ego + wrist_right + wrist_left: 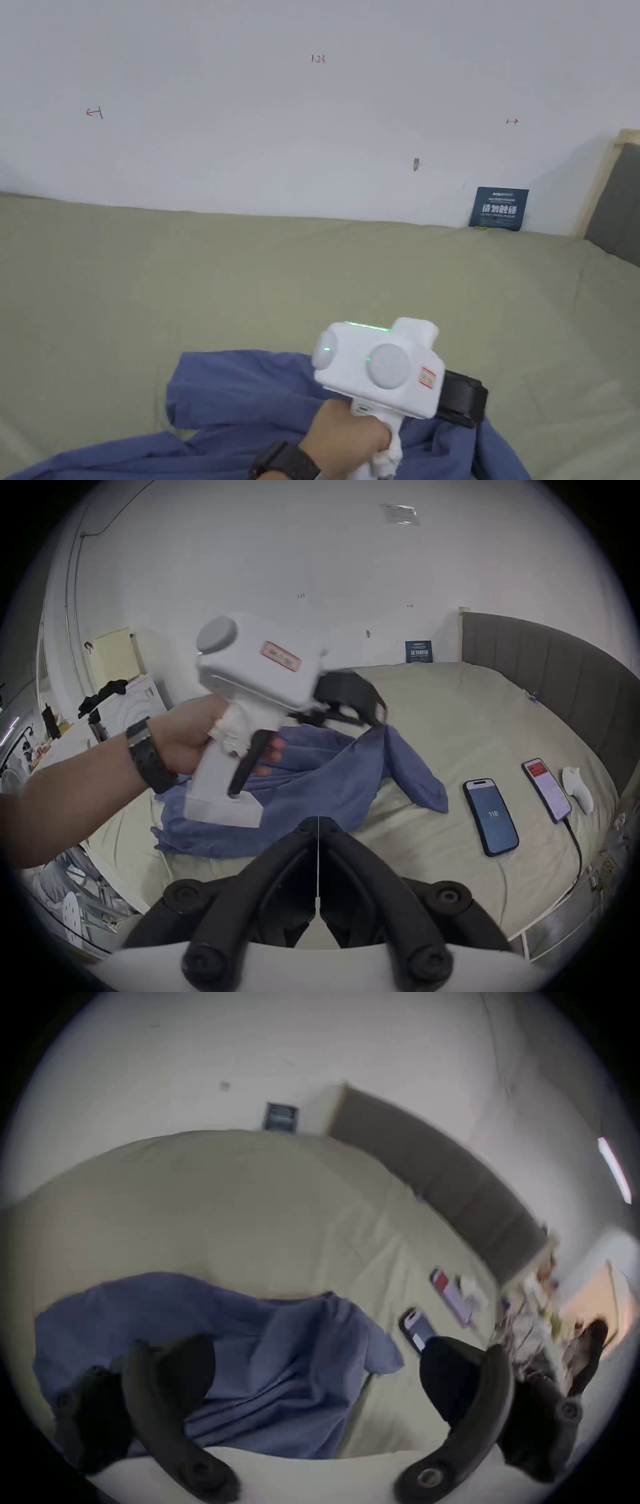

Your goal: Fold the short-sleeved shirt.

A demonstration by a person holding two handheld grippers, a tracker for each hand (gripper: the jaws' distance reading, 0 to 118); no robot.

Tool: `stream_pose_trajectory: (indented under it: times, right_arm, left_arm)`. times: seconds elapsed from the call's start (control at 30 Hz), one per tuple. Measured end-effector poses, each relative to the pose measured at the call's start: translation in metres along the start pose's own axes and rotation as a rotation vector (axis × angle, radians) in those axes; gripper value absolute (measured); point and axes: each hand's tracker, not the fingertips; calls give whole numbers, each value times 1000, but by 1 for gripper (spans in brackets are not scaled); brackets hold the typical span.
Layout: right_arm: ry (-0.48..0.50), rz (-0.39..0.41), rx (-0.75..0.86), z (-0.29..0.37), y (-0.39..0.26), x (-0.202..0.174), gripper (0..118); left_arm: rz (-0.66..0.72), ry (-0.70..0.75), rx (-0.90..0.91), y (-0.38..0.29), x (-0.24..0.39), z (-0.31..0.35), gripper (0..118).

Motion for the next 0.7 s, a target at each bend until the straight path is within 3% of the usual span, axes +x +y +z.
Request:
stream_pose_trajectory:
  times: [0.1, 0.27, 0.33, 0.37, 0.4, 0.43, 0.53, 0.6, 0.7]
  right_arm:
    - [33, 12, 20, 1, 6, -7, 3]
    - [27, 57, 70, -2, 33, -14, 3]
    - [19, 73, 88, -3, 44, -15, 3]
    - [15, 80, 96, -3, 48, -17, 3]
    - [4, 89, 110, -3, 52, -18, 3]
    - [1, 95, 117, -2, 55, -20, 3]
    - [4, 91, 129, 2, 57, -22, 3]
    - [2, 91, 132, 5, 54, -24, 3]
    - [-31, 108, 124, 10, 43, -25, 3]
  left_arm:
    - [50, 11, 77, -20, -18, 82, 118]
    - [-49, 290, 260, -62, -39, 220, 115]
    - [-70, 413, 304, -89, -38, 267, 90]
    - [-76, 491, 330, -103, -36, 287, 64]
    - [-64, 580, 365, -119, -31, 306, 15]
    - [-56, 646, 396, -138, -19, 324, 0]
    - [48, 803, 509, -190, 1, 352, 0]
    - [159, 742, 511, -213, -1, 362, 0]
    - [248, 776, 469, -246, 4, 365, 0]
